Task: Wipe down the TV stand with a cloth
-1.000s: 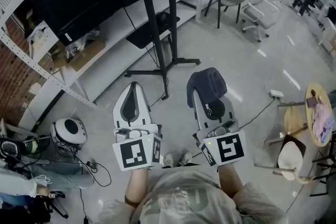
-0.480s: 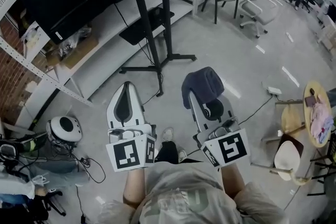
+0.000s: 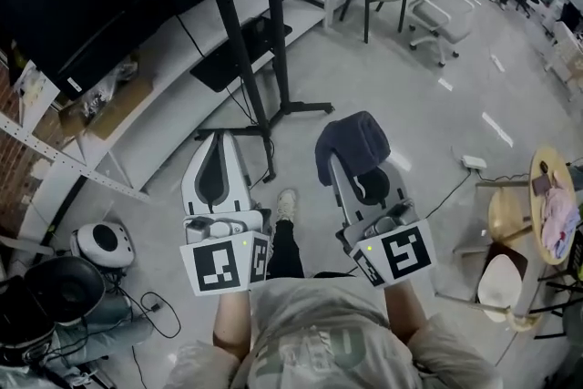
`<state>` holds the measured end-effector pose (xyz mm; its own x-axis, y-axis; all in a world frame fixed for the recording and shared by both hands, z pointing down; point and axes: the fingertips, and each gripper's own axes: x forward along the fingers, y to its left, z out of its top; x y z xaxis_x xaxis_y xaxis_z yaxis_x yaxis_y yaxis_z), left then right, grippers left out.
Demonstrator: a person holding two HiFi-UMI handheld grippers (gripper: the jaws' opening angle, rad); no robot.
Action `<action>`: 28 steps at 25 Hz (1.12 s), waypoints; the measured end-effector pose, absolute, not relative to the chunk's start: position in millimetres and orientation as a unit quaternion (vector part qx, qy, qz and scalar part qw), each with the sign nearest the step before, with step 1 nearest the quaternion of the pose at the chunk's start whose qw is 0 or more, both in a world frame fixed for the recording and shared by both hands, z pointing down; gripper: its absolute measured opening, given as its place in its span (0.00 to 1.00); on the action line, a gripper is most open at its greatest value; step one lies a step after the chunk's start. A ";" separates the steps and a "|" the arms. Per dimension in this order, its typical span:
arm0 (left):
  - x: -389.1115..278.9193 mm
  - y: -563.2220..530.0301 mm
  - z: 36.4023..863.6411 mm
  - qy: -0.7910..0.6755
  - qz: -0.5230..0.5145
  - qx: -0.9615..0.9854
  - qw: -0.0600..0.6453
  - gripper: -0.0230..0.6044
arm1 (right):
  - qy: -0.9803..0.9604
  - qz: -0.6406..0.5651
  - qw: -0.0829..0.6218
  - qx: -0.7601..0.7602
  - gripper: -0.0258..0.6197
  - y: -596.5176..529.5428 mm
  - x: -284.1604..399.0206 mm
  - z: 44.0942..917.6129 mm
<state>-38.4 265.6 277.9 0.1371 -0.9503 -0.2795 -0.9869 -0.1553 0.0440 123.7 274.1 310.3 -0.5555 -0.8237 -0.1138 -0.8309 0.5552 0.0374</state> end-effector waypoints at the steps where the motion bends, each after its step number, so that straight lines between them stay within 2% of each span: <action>1: -39.5 253.3 275.8 0.643 0.122 -0.752 0.074 0.06 | 0.881 0.040 0.041 -0.469 0.13 260.9 120.2 309.7; 16: -102.3 -7.9 221.8 0.631 0.113 -0.762 0.095 0.06 | 0.870 0.049 0.072 -0.486 0.13 -10.2 43.8 243.1; 28: -131.2 -108.1 204.0 0.646 0.109 -0.752 0.075 0.06 | 0.874 0.043 0.092 -0.475 0.13 -116.8 2.1 220.2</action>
